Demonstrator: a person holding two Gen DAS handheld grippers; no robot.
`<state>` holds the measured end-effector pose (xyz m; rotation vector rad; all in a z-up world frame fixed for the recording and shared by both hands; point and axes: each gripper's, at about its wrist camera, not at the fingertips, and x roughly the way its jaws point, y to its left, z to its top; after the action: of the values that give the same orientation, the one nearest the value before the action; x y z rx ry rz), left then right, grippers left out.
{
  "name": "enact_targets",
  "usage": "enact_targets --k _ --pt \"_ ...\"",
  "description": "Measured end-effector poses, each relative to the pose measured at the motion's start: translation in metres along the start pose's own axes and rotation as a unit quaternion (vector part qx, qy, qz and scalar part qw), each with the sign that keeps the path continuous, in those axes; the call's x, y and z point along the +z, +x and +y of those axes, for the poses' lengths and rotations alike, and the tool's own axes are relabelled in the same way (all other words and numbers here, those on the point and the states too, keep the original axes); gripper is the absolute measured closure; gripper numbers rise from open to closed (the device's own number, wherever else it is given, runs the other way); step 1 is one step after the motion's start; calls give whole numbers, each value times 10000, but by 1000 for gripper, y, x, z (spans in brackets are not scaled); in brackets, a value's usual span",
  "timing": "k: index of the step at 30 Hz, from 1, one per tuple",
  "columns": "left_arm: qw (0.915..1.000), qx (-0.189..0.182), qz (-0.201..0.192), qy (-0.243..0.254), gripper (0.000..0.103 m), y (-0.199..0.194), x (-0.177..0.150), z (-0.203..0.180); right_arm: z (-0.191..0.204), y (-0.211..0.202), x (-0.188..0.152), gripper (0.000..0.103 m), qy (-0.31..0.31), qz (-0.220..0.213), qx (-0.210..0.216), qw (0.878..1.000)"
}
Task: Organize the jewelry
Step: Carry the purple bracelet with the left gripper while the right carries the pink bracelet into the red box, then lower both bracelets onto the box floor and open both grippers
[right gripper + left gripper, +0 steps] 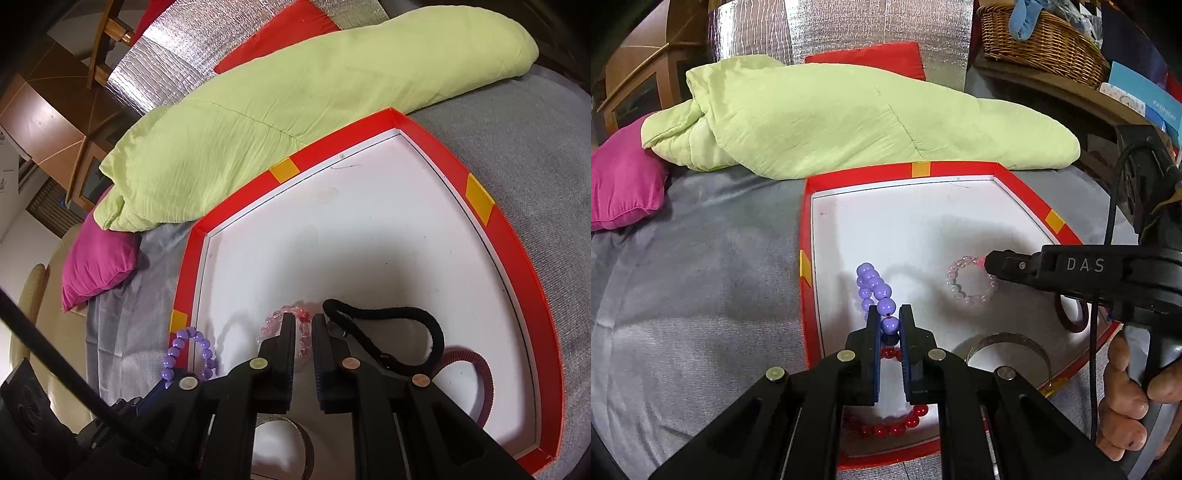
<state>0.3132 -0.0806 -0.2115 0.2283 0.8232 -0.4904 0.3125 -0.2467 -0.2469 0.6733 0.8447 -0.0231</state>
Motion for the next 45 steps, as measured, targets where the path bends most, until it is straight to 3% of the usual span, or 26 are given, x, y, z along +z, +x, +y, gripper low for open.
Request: enact_targets --k 35,45 --pt "9997 216 84 28 93 -1 -1 -5 -1 -1 -1 91 67 47 -7 10000" --pt "9996 263 70 49 86 0 0 -7 -2 -1 -1 91 92 58 -36 9999"
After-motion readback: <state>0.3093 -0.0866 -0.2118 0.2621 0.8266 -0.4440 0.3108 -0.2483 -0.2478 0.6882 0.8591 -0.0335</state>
